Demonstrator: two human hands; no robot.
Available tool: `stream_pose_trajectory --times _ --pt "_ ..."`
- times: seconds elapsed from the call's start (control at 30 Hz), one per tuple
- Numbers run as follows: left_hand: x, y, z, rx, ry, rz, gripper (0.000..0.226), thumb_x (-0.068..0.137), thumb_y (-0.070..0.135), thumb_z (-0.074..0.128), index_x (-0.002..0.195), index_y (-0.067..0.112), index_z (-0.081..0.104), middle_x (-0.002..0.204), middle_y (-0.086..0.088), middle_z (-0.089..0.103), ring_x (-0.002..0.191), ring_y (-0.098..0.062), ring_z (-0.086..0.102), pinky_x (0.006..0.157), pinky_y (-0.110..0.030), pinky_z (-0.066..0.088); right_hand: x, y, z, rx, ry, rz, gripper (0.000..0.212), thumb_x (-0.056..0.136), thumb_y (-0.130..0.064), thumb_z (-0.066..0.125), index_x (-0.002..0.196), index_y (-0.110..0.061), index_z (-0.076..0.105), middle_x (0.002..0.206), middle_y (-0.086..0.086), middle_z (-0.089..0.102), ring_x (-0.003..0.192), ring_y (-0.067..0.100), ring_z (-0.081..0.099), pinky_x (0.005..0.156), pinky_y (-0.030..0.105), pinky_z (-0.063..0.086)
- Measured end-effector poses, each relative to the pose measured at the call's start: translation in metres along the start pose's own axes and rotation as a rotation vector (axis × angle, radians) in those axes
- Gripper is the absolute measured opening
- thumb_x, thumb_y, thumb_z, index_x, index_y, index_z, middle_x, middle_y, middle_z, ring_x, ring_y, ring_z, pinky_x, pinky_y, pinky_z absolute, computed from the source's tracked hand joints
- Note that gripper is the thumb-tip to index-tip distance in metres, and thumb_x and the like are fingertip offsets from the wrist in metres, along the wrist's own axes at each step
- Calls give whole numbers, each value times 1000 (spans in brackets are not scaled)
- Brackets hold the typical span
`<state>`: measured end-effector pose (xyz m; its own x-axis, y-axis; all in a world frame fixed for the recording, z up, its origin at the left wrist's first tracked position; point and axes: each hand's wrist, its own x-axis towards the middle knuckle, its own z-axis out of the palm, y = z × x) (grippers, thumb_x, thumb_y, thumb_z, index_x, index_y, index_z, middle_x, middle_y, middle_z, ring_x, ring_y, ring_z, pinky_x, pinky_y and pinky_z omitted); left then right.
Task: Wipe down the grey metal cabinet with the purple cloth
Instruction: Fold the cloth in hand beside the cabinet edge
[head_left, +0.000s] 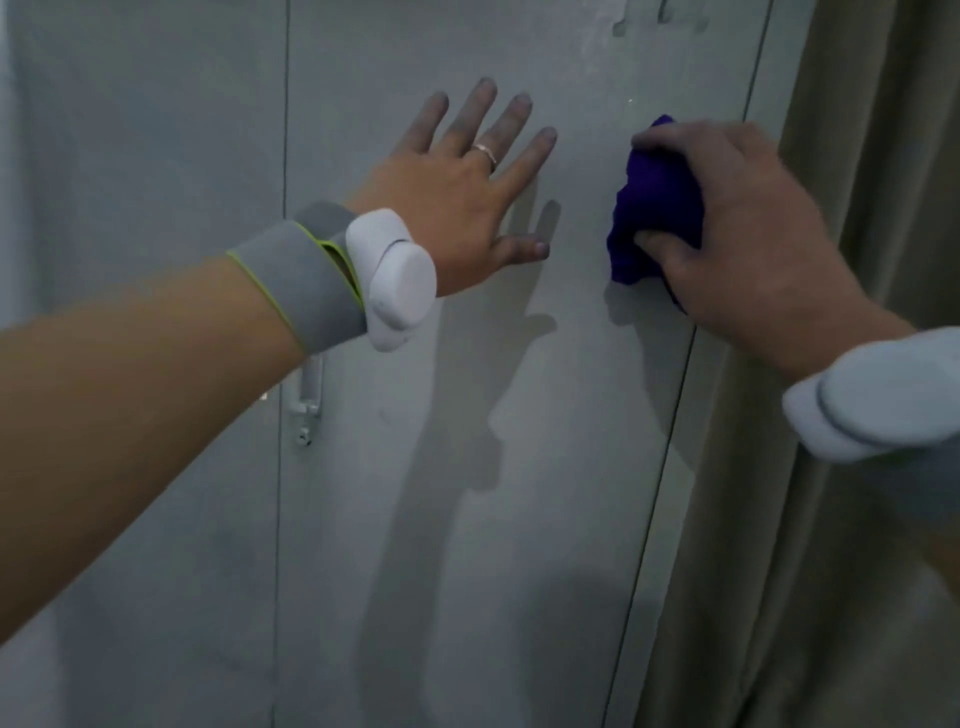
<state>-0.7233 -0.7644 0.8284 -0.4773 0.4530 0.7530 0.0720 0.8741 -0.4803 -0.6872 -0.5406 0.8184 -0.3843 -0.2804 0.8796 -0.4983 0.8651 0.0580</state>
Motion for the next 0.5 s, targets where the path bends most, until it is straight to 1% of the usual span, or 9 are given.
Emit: stream_pose_trajectory --times 0.1,0.2,0.3,0.37,0.43,0.5 --pt "-16 -4 -2 -17 -39 -2 90 81 72 5 153 18 -4 162 -11 1 148 -32 -5 119 -50 2 -5 -13 4 5 -115 7 66 83 -14 71 139 -29 40 141 9 42 125 34 43 95 35 35" --pt "-37 0 -10 -43 -81 24 98 76 76 2 153 16 -1 161 -13 8 148 -34 -1 118 -50 3 -18 -27 5 34 -221 24 67 81 -13 71 138 -29 40 138 7 45 122 30 46 98 37 37" --pt "-48 27 -20 -59 -129 94 108 68 81 -1 153 15 1 160 -12 13 148 -34 0 118 -49 3 -46 -28 -5 69 -272 83 68 81 -13 72 137 -30 38 137 3 46 121 25 48 97 35 38" --pt "-51 45 -29 -111 -162 104 112 64 83 0 153 15 3 160 -11 16 148 -33 1 118 -49 4 -61 -29 -13 98 -289 125 69 80 -14 73 137 -32 37 137 0 47 120 24 49 98 36 41" --pt "-54 73 -41 -185 -180 149 110 65 84 5 152 16 4 160 -10 17 148 -33 2 119 -48 5 -83 -29 -28 118 -315 160 71 79 -15 75 136 -33 36 137 -2 48 119 22 51 97 39 44" --pt "-58 105 -54 -281 -170 207 105 70 82 19 151 15 10 158 -10 22 147 -32 5 119 -47 8 -105 -27 -47 154 -324 219 72 78 -16 76 135 -33 35 134 -4 49 115 20 53 94 39 48"
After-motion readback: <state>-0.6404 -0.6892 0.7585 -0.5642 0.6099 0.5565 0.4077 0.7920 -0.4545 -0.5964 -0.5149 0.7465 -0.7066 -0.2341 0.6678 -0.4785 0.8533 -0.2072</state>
